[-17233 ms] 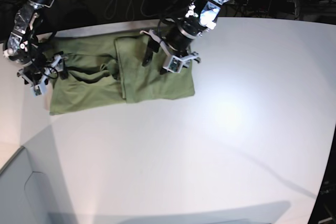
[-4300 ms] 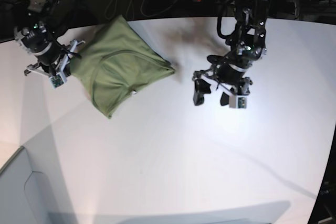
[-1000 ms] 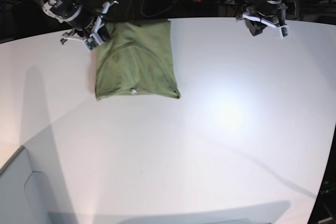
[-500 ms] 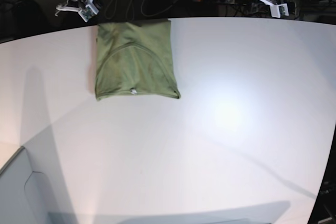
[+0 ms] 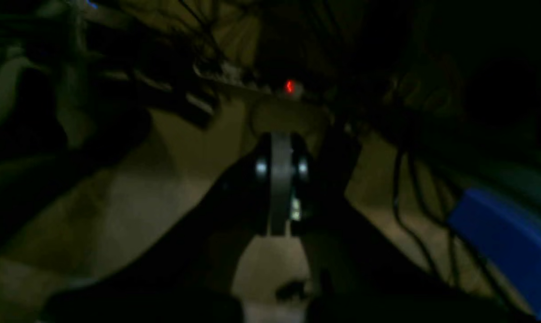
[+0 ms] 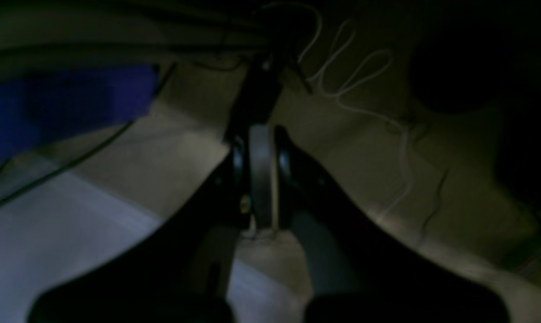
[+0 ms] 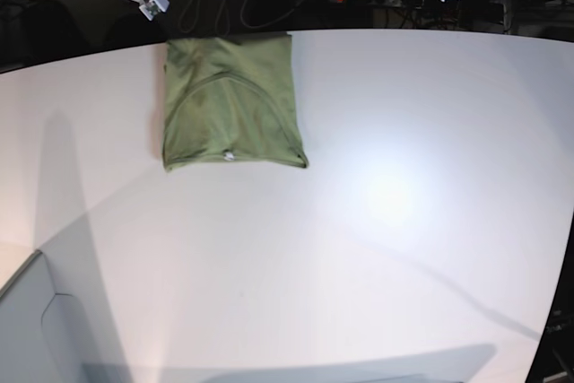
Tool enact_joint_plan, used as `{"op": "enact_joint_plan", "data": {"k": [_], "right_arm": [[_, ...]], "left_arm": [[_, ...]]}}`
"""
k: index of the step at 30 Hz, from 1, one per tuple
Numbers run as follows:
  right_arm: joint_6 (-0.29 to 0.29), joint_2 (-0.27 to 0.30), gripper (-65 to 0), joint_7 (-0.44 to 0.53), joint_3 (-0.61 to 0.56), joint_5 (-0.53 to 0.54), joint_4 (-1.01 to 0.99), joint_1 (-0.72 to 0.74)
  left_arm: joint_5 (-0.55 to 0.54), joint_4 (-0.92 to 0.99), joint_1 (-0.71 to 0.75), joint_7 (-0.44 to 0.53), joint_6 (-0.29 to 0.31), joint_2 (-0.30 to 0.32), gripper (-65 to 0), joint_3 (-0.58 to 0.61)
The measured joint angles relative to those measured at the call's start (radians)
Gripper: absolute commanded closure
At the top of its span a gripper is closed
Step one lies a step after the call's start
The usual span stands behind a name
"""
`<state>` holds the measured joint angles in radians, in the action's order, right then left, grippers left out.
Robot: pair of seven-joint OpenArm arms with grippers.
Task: Fold the T-shirt properly
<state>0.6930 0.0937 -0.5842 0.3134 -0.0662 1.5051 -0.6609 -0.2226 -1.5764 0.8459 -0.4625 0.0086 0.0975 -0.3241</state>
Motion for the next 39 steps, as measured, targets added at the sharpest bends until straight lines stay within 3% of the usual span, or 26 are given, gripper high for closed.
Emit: {"op": "enact_joint_plan", "data": {"k": [4,11,15,17,20,25,27,31,35,39], "right_arm": [[0.0,0.003,0.0,0.006,0.0,-0.003,-0.182,0.086],[-0.002,0.018,0.0,0.166,-0.005,0.005,-0.399,0.154],[-0.023,0.056,0.0,0.279,-0.135,0.002,-0.546,0.215],[-0.12,0.053,0.0,0.322,-0.207,0.009,-0.62,0.255],[-0.278,0.048,0.0,0.376,-0.283,0.014,-0.732,0.311],[-0.615,0.046,0.0,0.492,-0.391,0.019,-0.921,0.393],[-0.74,0.027,0.0,0.533,-0.405,0.015,-0.988,0.428],[-0.924,0.017,0.0,0.653,-0.406,0.014,-1.1,0.486],[-1.036,-0.001,0.0,0.75,-0.407,0.01,-1.209,0.52],[-1.075,-0.026,0.0,0.789,-0.407,0.01,-1.268,0.544]], "left_arm": [[0.05,0.213,-0.123,0.003,-0.009,0.014,0.0,0.025],[0.151,0.47,-0.295,0.01,-0.01,0.028,0.0,0.032],[0.226,0.624,-0.404,0.012,0.0,0.025,0.0,0.032],[0.253,0.7,-0.459,0.034,-0.003,0.023,0.0,0.033],[0.307,0.842,-0.53,0.154,-0.005,0.025,0.0,0.052],[0.394,1.209,-0.642,0.35,0.003,0.043,0.0,0.196],[0.391,1.312,-0.684,0.376,-0.002,0.046,0.0,0.206],[0.393,1.379,-0.737,0.399,-0.006,0.053,0.0,0.204],[0.393,1.38,-0.752,0.406,-0.007,0.05,0.0,0.204],[0.392,1.387,-0.742,0.403,-0.005,0.035,0.0,0.203]]}}
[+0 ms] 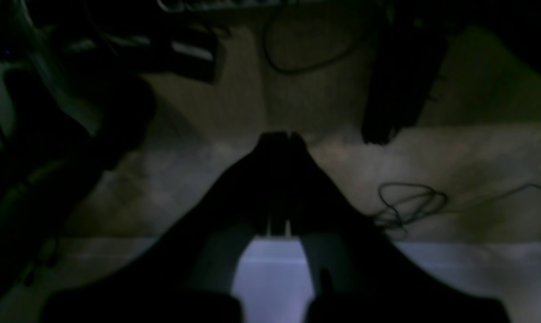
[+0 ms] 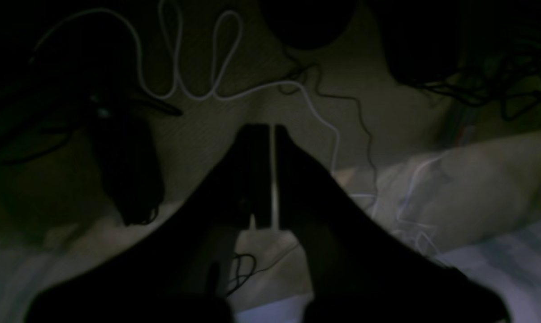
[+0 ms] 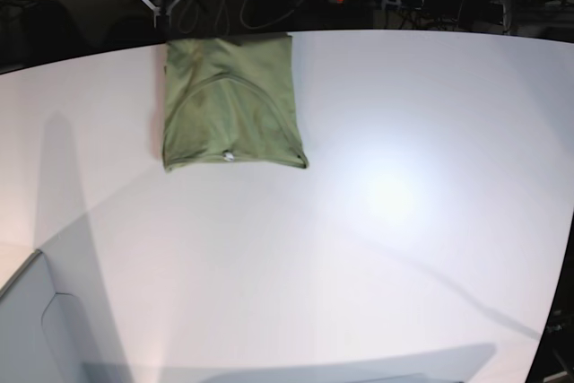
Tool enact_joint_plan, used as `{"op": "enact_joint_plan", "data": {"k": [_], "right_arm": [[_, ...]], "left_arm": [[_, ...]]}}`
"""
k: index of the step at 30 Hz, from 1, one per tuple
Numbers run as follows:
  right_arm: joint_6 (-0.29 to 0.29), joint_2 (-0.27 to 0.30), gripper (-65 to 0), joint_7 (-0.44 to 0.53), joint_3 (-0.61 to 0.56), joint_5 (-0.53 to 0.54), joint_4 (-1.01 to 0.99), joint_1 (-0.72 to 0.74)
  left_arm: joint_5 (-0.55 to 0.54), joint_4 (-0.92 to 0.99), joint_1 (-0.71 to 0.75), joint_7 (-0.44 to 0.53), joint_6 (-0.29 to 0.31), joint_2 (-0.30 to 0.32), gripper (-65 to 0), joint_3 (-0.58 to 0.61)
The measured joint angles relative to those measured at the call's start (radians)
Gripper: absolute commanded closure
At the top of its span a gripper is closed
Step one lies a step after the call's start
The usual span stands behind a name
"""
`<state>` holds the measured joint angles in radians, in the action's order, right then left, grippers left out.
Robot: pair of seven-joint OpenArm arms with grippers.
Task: Fold the T-shirt properly
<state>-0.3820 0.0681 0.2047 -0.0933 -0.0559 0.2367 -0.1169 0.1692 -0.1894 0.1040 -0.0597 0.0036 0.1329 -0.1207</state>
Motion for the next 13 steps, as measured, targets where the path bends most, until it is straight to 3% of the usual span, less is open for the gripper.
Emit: {"op": "enact_joint_plan", "data": {"k": [6,13], "right_arm": [[-0.003,-0.032,0.0,0.016,0.0,0.0,0.001,0.007],[-0.003,-0.03,0.0,0.013,-0.001,0.0,0.0,-0.001]], "left_arm": [[0.0,-0.006,-0.004,0.004,0.001,-0.025,0.0,0.007],[0.0,-0.009,-0.004,0.0,0.0,-0.034,0.0,0.006]]}}
